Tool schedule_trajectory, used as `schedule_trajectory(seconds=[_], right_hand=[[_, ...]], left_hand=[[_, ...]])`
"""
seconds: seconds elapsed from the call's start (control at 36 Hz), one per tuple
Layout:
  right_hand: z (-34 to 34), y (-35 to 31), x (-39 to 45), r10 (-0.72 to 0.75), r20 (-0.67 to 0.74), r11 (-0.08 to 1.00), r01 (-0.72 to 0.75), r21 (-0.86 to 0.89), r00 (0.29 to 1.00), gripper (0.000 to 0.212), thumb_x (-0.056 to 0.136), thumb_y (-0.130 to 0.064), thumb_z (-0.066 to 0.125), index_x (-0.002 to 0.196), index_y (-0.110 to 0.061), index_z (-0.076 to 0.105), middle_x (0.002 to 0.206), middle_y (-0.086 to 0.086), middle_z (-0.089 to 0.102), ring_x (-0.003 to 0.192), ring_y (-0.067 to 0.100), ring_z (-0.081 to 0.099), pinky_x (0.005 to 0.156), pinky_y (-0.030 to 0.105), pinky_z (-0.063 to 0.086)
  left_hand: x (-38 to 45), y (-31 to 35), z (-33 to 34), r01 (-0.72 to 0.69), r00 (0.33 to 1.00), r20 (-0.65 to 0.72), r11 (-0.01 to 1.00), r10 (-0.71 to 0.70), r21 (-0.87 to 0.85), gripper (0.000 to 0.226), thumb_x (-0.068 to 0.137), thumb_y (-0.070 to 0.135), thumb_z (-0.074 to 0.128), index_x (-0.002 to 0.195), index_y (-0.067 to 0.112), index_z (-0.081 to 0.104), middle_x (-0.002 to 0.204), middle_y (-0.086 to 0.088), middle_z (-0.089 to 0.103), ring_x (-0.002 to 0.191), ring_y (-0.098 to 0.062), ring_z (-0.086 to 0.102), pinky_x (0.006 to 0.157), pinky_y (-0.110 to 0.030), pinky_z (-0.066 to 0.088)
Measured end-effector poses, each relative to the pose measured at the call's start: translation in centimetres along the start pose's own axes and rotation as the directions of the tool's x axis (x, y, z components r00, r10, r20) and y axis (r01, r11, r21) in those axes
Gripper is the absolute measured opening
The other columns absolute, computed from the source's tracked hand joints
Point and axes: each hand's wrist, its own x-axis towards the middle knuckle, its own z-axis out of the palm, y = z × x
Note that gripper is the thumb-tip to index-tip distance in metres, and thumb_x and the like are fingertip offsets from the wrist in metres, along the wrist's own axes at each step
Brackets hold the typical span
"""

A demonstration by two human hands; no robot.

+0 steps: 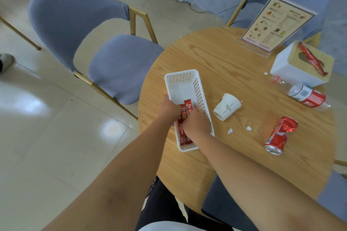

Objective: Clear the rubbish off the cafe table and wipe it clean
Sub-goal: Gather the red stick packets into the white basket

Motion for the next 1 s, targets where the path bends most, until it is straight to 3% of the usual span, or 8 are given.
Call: schedule_trajectory(seconds=[0.08,0.33,0.44,0.53,0.64,0.75,0.86,1.0], right_hand=[[-0.1,0.2,0.1,0.038,0.030,0.995,-0.041,0.093,0.999,0.029,0.091,-0.023,0.058,0.118,-0.012,0.055,0.111,0.005,0.064,0.105,0.027,0.063,0.088,0.041,0.055],[0.1,1.6,-0.9,-0.073,0.018,0.996,0.074,-0.043,0.997,0.032,0.099,-0.016,0.050,0.130,-0.012,0.043,0.118,0.006,0.059,0.108,0.025,0.061,0.084,0.035,0.050],[0.6,1.9,-1.1,-0.125,0.014,0.980,0.126,-0.154,0.992,0.065,0.098,-0.017,0.054,0.153,-0.013,0.018,0.138,0.015,0.044,0.111,0.026,0.058,0.088,0.034,0.053],[0.7,2.1,-1.5,-0.172,-0.010,0.952,0.164,-0.257,0.985,0.059,0.095,-0.019,0.059,0.143,-0.013,0.027,0.138,0.017,0.038,0.112,0.026,0.052,0.089,0.032,0.051],[1.4,2.3,-2.0,-0.200,0.054,0.892,0.205,-0.404,0.978,0.063,0.094,-0.016,0.062,0.146,-0.007,0.028,0.151,0.017,0.027,0.139,0.031,0.033,0.109,0.037,0.041],[1.6,2.0,-1.7,-0.148,0.095,0.925,0.172,-0.338,0.984,0.063,0.094,-0.018,0.062,0.146,-0.008,0.028,0.152,0.014,0.028,0.140,0.030,0.031,0.113,0.040,0.037],[1.1,1.8,-1.0,-0.200,-0.028,0.937,0.183,-0.298,0.979,0.059,0.096,-0.027,0.056,0.145,-0.009,0.030,0.151,0.013,0.031,0.142,0.030,0.028,0.118,0.038,0.026],[2.0,2.1,-1.2,-0.097,0.106,0.971,0.118,-0.209,0.990,0.085,0.100,-0.034,0.049,0.158,-0.005,-0.006,0.166,0.011,-0.007,0.154,0.025,-0.005,0.124,0.037,0.003]], left_hand=[[-0.5,0.6,-0.1,0.014,1.000,0.015,1.000,-0.014,-0.004,0.048,0.076,0.028,0.051,0.121,0.012,0.051,0.095,-0.009,0.066,0.077,-0.033,0.071,0.038,-0.035,0.051],[-0.1,0.4,0.0,0.024,0.999,0.027,1.000,-0.024,0.000,0.048,0.077,0.026,0.048,0.123,0.015,0.051,0.099,-0.012,0.068,0.077,-0.034,0.071,0.036,-0.034,0.050],[0.2,0.2,0.1,0.006,1.000,0.029,1.000,-0.006,0.012,0.050,0.075,0.027,0.046,0.123,0.014,0.052,0.098,-0.013,0.068,0.075,-0.034,0.071,0.037,-0.034,0.050],[0.2,0.3,0.2,0.009,0.999,0.035,1.000,-0.009,0.011,0.050,0.073,0.026,0.045,0.122,0.016,0.053,0.099,-0.015,0.069,0.074,-0.035,0.071,0.038,-0.035,0.050],[-0.2,0.5,0.2,0.007,0.999,0.041,1.000,-0.008,0.004,0.048,0.075,0.028,0.045,0.122,0.015,0.050,0.099,-0.010,0.068,0.077,-0.032,0.072,0.038,-0.034,0.051],[0.0,0.4,0.2,0.008,0.999,0.042,1.000,-0.008,0.013,0.052,0.071,0.028,0.040,0.120,0.017,0.054,0.096,-0.010,0.070,0.076,-0.033,0.072,0.040,-0.038,0.055],[0.3,0.2,0.2,0.011,0.999,0.042,1.000,-0.012,0.018,0.052,0.070,0.026,0.043,0.120,0.014,0.054,0.097,-0.012,0.069,0.075,-0.034,0.072,0.038,-0.036,0.052],[0.2,0.0,0.2,-0.012,0.999,0.047,1.000,0.013,-0.017,0.051,0.069,0.029,0.048,0.117,0.013,0.056,0.098,-0.015,0.069,0.077,-0.036,0.072,0.040,-0.038,0.054]])
